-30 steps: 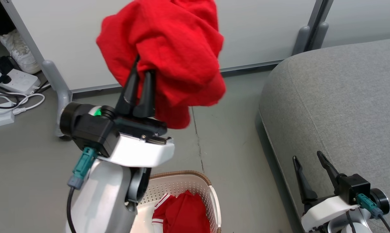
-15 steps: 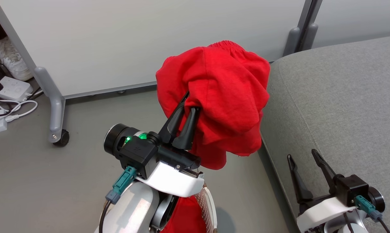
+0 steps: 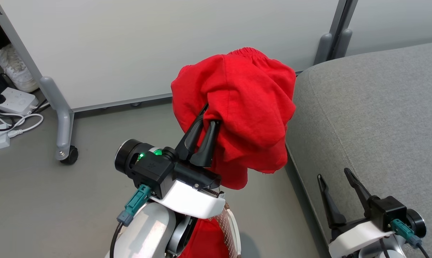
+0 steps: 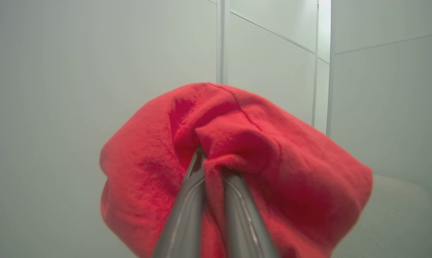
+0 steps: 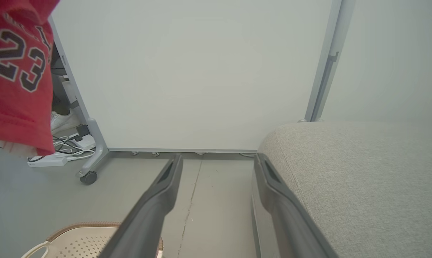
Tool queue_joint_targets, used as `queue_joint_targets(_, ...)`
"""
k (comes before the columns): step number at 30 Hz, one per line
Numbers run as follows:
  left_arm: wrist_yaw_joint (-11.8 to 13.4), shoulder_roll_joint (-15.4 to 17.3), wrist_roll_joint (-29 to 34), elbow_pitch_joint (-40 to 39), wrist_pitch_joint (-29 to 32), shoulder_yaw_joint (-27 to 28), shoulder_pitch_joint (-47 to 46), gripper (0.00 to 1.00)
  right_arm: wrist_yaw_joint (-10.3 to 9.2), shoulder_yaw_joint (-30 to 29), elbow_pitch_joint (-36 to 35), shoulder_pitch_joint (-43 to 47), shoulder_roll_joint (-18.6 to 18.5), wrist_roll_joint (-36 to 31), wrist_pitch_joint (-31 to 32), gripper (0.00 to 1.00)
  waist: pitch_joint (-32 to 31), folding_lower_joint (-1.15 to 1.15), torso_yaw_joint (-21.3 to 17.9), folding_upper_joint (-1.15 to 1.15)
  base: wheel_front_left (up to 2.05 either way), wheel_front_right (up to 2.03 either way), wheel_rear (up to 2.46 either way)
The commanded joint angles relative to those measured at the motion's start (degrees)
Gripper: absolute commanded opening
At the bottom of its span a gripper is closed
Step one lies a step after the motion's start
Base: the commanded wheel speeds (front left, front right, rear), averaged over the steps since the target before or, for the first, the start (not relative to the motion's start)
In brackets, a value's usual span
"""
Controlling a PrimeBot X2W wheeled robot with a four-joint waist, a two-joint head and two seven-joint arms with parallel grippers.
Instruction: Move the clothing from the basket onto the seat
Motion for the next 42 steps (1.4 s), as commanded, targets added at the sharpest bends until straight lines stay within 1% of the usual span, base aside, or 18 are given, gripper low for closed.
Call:
queue_joint_targets(1,0.2,0.2,-0.2,0.1,0.0,0.3,0.6,0.00,0.01,-0.1,-0.2,0.4,-0.3,-0.4,-0.3,1.00,0.0,0.00,0.0,0.00,0.00,0.00,0.00)
queue_joint_targets(3,0.2,0.2,-0.2,0.2,0.0,0.4,0.7,0.00,0.01,-0.2,-0.4,0.5,-0.4,-0.6,-0.3,1.00,-0.1,0.00,0.0,0.00,0.00,0.00,0.00)
queue_joint_targets(6,0.2,0.2,-0.3,0.3,0.0,0.3,0.8,0.00,0.01,-0.9,-2.3,0.3,-1.5,-0.3,-0.3,1.00,0.0,0.00,0.1,0.00,0.00,0.00,0.00)
queue_joint_targets(9,0.2,0.2,-0.2,0.4,0.0,0.6,0.8,0.00,0.01,0.3,-4.8,0.6,-2.7,0.4,-0.3,1.00,0.1,0.00,0.2,0.00,0.00,0.00,0.00)
queue_joint_targets(16,0.2,0.2,0.6,0.6,0.0,1.3,0.3,0.00,0.02,6.5,-13.6,0.3,-7.0,3.4,-0.3,1.00,1.2,0.00,-0.2,0.00,0.00,0.00,0.00)
queue_joint_targets(22,-0.1,0.2,1.1,1.0,0.0,1.8,-0.3,0.00,0.01,15.1,-22.2,-0.9,-11.9,4.8,-0.3,1.00,1.9,0.00,-0.5,0.00,0.00,0.00,0.00)
queue_joint_targets(25,-0.3,0.2,1.3,1.1,0.0,1.9,-0.5,0.00,0.00,19.8,-24.4,-1.6,-14.7,4.4,-0.3,1.00,2.2,0.00,-0.6,0.00,0.00,0.00,0.00)
queue_joint_targets(28,-0.3,0.2,1.1,1.2,0.0,1.3,-0.7,0.00,0.01,21.2,-25.1,-2.5,-14.9,4.6,-0.3,1.00,2.3,0.00,-0.6,0.00,0.00,0.00,0.00)
queue_joint_targets(32,-0.3,0.2,0.0,0.6,0.0,-0.1,-0.7,0.00,0.01,21.9,-24.4,-3.3,-14.1,4.5,-0.3,1.00,2.3,0.00,-0.2,0.00,0.00,0.00,0.00)
queue_joint_targets(38,-0.4,0.2,-1.0,0.3,0.0,-3.4,-1.0,0.00,0.01,22.8,-22.1,-4.9,-13.6,3.5,-0.3,1.00,2.5,0.00,0.7,0.00,0.00,0.00,0.00)
queue_joint_targets(42,-0.6,0.2,-2.9,0.1,0.0,-5.6,-1.2,0.00,0.01,22.8,-20.7,-5.9,-13.0,2.9,-0.3,1.00,2.6,0.00,1.4,0.00,0.00,0.00,0.00)
